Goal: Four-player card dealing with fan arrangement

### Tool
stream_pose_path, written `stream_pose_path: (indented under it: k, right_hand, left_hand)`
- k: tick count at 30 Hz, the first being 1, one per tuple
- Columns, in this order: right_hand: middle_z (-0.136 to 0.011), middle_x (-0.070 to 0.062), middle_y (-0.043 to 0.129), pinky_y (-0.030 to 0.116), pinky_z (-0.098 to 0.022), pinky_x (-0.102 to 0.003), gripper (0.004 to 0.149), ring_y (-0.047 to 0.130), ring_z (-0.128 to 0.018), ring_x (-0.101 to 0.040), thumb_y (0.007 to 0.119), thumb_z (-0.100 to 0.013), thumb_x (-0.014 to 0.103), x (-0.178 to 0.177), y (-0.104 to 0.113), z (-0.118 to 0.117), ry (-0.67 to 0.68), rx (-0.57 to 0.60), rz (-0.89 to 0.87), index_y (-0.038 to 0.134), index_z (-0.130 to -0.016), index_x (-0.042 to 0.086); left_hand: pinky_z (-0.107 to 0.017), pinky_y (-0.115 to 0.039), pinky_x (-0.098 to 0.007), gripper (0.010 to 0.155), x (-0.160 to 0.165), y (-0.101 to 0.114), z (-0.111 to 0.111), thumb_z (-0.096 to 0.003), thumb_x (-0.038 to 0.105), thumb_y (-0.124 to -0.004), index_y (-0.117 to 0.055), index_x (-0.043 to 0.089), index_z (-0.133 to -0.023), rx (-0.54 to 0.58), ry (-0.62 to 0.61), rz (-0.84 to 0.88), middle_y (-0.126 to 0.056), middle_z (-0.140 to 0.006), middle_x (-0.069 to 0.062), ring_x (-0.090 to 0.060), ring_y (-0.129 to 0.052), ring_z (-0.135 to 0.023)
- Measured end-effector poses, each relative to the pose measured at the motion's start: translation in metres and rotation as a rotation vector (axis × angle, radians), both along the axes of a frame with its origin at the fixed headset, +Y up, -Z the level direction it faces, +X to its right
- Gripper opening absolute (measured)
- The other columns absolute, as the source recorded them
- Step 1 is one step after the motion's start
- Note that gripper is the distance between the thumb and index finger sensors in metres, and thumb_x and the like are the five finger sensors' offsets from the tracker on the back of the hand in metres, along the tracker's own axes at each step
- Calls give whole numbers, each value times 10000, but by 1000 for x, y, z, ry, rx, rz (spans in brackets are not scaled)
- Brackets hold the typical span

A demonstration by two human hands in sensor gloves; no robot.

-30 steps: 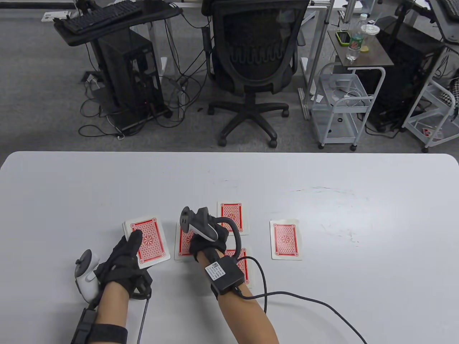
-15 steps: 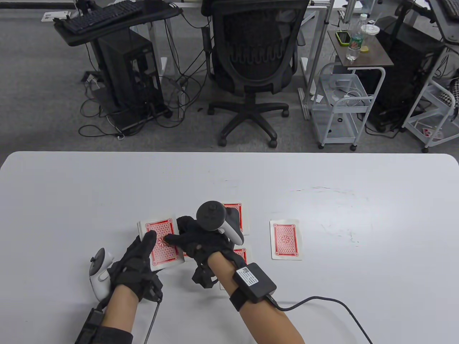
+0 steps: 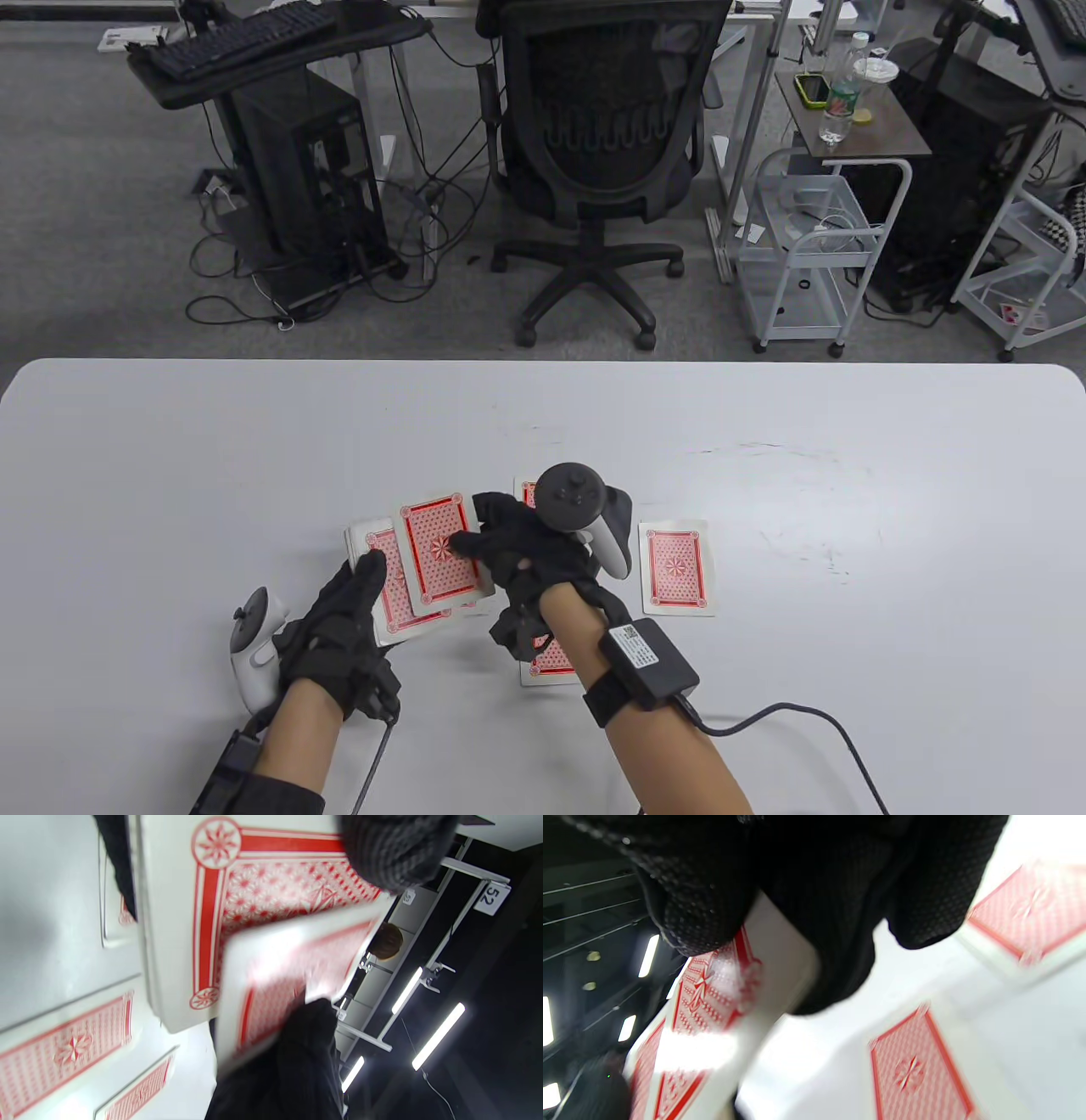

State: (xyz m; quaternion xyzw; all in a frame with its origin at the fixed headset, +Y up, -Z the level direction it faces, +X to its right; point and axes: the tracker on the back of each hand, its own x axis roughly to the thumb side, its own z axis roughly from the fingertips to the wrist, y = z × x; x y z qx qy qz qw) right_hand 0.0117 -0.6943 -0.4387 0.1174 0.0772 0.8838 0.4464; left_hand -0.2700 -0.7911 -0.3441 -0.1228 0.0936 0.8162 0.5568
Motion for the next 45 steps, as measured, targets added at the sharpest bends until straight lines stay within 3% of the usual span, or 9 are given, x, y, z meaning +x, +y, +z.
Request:
stream_pose_path:
  k: [5,12,15,21,24,27,32,36,45]
  right_hand:
    - [-694,-28,867,786,-428,-517,700,986,-246,-128,863,-483,323,22,-3,-38,-107,-41,172,540,-1007,-11]
    - [-708,-21,823,789,-424,-507,780,978,-234,-107,864,-478,354,25,-43,-80,-213,-94,637,451,-1038,0]
    - [-690,-2,829,788,-437,-496,811,978,-250,-96,873,-461,407,20,-60,-86,-251,-73,919,463,-1040,16]
    - [-747,-17,816,756,-482,-515,816,972,-326,-115,858,-455,489,20,-59,-85,-254,-63,1012,493,-1047,62]
    - [-792,-45,806,738,-505,-534,746,987,-401,-151,804,-508,501,18,-34,-70,-221,-10,872,519,-1047,71]
    - [-823,-83,802,733,-511,-547,658,1000,-458,-182,754,-550,495,5,-14,-45,-119,-7,554,583,-1030,79]
    - [-868,-116,768,695,-534,-600,702,979,-580,-275,765,-537,529,-33,-16,1,199,-83,84,584,-1034,69]
    - [-749,-18,818,728,-516,-586,633,1001,-489,-201,891,-466,405,-46,-20,29,154,4,94,640,-959,97]
    - [-693,-31,906,769,-494,-553,635,1075,-428,-191,922,-439,316,-1,-17,22,91,-104,-101,679,-953,34]
  left_hand:
    - [-487,-916,-430,508,-14,-4,-2,-517,526,-777,-680,331,-976,-19,55,-1,-875,-926,84,-254,-1018,-751]
    - [-488,-917,-427,506,-17,-6,-6,-522,530,-776,-679,332,-978,-32,47,-18,-874,-928,85,-251,-1018,-752]
    - [-486,-918,-428,507,-18,-6,-7,-521,529,-779,-680,331,-978,-32,46,-24,-876,-927,82,-254,-1019,-750]
    - [-484,-919,-427,506,-20,-7,-7,-520,529,-783,-684,331,-976,-29,50,-33,-879,-924,82,-253,-1022,-746]
    - [-485,-917,-427,507,-18,-6,-7,-520,531,-783,-684,332,-975,-27,51,-39,-879,-923,84,-251,-1021,-748]
    - [-488,-912,-430,505,-13,-5,-6,-517,534,-785,-687,336,-972,-15,42,-48,-881,-921,89,-250,-1018,-748]
    - [-474,-916,-434,505,-1,-4,-3,-508,534,-797,-703,331,-961,7,25,-35,-895,-905,87,-248,-1030,-731]
    - [-479,-914,-430,499,7,-2,1,-502,537,-813,-712,343,-950,18,0,-47,-898,-899,96,-244,-1027,-732]
    - [-474,-917,-433,504,12,1,-1,-494,525,-798,-709,338,-954,58,-35,-35,-897,-903,88,-251,-1030,-730]
